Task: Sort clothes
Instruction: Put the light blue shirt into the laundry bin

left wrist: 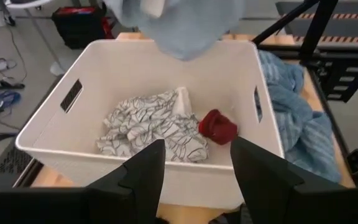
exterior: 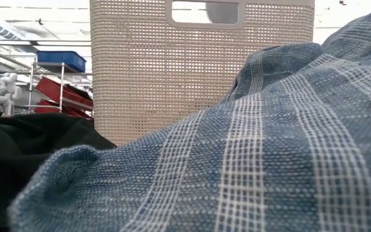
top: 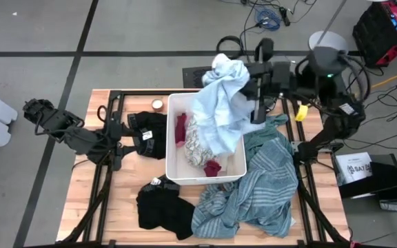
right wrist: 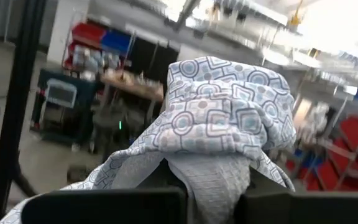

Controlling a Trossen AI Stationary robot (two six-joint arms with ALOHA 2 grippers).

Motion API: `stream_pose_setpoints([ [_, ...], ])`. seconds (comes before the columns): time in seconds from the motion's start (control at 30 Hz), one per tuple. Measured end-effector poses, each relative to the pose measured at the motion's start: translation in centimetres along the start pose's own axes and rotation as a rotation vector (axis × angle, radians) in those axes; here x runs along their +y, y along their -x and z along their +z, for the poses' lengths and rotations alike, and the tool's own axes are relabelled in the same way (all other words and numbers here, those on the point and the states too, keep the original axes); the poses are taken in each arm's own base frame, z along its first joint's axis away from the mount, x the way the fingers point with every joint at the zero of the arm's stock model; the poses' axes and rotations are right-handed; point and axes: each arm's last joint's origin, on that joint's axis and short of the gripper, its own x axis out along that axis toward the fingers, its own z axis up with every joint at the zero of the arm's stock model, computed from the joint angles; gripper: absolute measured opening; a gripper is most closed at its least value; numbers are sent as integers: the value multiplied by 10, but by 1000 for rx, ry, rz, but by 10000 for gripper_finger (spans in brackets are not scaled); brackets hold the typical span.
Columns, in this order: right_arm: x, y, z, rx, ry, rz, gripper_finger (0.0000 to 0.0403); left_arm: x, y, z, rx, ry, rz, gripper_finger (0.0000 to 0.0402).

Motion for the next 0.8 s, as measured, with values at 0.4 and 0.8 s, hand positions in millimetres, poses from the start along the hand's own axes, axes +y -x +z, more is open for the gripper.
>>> stream_pose_setpoints([
  [0.4,-2,-45,-63,263,-72,127,25,-1,0,8,-78,0,25,194],
  [0.8,-14,-43,-209,448,-319,194,32,-6,-7,7,-109,30,16,194],
])
